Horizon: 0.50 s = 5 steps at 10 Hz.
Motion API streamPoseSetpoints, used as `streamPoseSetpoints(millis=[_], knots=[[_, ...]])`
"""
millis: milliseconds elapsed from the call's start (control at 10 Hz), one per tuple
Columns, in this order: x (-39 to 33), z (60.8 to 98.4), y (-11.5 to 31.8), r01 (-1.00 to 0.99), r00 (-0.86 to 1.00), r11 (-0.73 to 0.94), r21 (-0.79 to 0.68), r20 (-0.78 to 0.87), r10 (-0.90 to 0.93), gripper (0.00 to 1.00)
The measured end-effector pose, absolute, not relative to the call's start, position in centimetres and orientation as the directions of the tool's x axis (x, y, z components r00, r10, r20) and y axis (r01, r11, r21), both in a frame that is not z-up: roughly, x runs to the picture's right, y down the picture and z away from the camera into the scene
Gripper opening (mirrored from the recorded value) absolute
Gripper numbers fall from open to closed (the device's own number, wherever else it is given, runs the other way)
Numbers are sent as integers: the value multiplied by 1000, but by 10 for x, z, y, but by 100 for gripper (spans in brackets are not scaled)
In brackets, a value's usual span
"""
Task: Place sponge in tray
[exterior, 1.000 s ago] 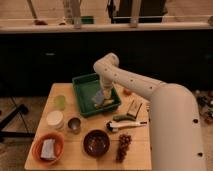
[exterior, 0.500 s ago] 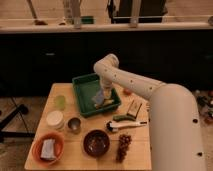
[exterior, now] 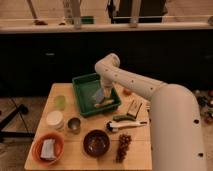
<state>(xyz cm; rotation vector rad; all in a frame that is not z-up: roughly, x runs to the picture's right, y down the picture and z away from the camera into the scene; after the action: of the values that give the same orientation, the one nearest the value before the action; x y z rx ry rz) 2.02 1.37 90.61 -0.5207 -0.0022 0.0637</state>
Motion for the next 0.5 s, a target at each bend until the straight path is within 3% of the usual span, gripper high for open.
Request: streamPoseSetpoints(millis=[500], knots=[[25, 916, 1, -129, 989, 864, -486, -1, 147, 1]])
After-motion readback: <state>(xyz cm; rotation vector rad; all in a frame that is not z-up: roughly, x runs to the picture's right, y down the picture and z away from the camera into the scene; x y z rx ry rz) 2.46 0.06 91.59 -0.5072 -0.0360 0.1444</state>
